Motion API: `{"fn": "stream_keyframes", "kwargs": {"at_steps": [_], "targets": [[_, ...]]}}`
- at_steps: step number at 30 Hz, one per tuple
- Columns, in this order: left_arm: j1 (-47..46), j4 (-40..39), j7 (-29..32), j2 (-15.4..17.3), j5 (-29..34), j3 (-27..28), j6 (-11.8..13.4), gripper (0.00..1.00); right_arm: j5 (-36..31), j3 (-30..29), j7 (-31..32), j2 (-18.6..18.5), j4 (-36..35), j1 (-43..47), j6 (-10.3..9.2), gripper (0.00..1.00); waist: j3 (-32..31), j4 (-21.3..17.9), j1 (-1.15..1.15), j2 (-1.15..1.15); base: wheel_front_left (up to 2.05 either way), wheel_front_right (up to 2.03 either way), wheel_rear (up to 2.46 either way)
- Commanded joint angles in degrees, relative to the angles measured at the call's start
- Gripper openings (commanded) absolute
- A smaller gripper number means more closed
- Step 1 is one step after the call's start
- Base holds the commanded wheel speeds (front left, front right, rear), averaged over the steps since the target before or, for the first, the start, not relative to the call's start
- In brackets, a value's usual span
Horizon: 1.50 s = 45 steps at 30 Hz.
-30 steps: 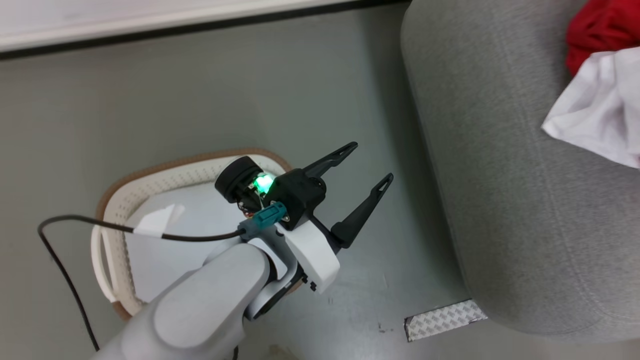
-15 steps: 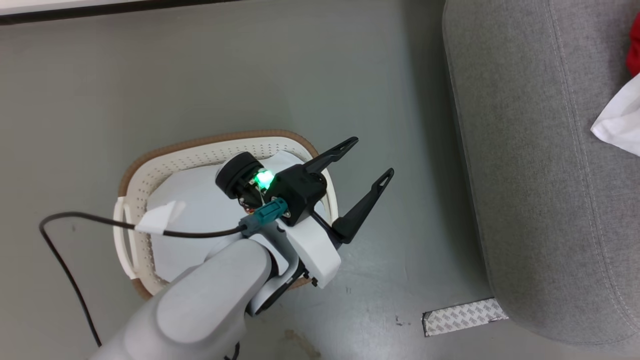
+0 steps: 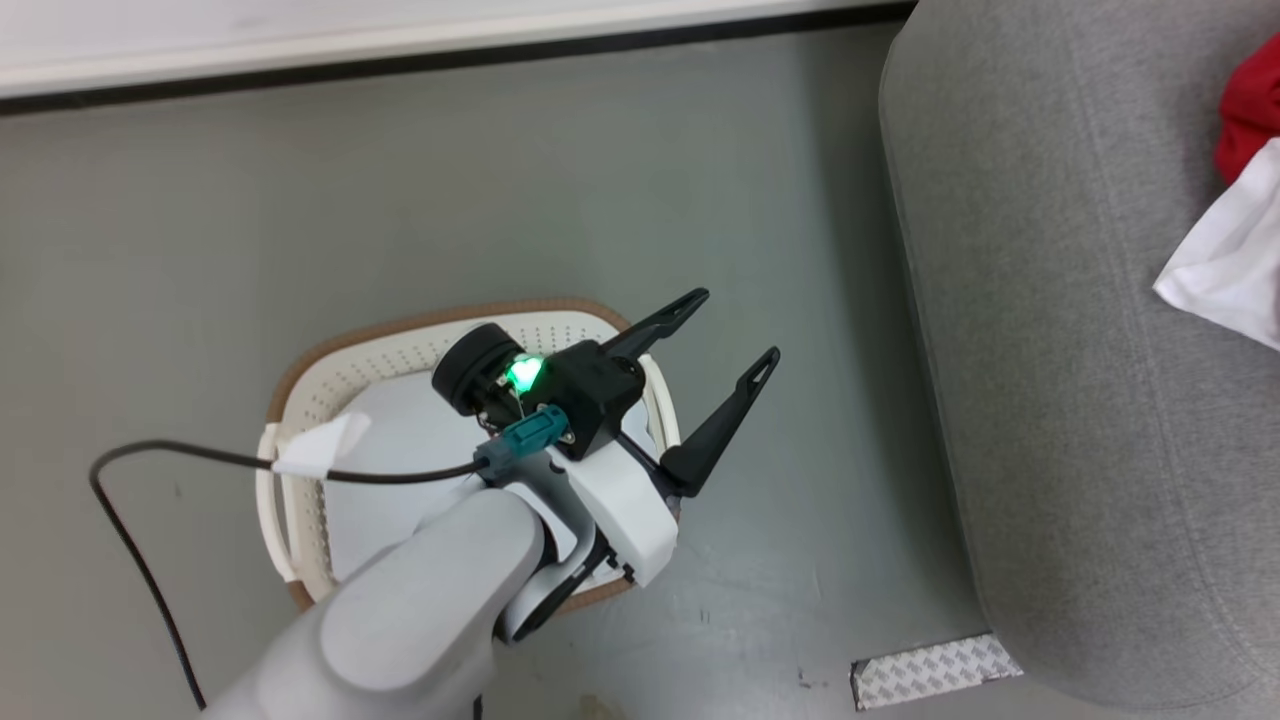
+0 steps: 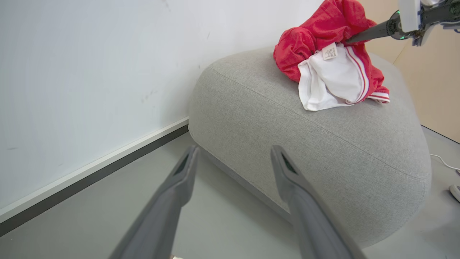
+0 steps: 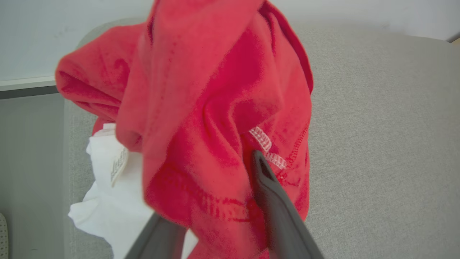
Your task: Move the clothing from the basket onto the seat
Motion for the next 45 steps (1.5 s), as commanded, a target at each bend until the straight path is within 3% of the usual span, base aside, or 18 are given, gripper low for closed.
{"fn": "stream_keyframes", "kwargs": {"at_steps": [1, 14, 24, 35, 45], "targets": [[1.2, 0.6, -0.6, -0.2, -0.9, -0.1, 0.3, 1.0, 0.4, 1.1, 0.6, -0.3, 0.4, -0.2, -0.13, 1.0, -2.3, -0.3, 0.0, 0.0, 0.0, 0.0, 0.0], [6.8, 3.1, -4.1, -0.5, -4.4, 1.0, 1.0, 1.0, -2.1, 9.1, 2.4, -3.5, -6.8, -1.8, -0.13, 1.0, -15.0, -1.2, 0.0, 0.0, 0.0, 0.0, 0.0], [11.2, 2.5, -6.1, -0.8, -6.8, 2.7, 2.4, 1.0, -1.5, 11.1, -4.2, -3.2, -13.7, -1.0, -0.13, 1.0, -23.7, 1.6, 0.0, 0.0, 0.0, 0.0, 0.0], [17.7, 1.6, -6.9, 1.5, -9.9, 7.4, 5.5, 1.0, -3.3, 11.7, -14.2, 0.1, -20.0, 5.4, -0.13, 1.0, -30.4, 6.2, 0.0, 0.0, 0.0, 0.0, 0.0], [23.5, -0.9, -7.2, 3.8, -12.7, 14.7, 8.6, 1.0, -4.9, 6.5, -23.9, 6.2, -21.9, 16.0, -0.13, 1.0, -32.0, 9.6, 0.0, 0.0, 0.0, 0.0, 0.0]]}}
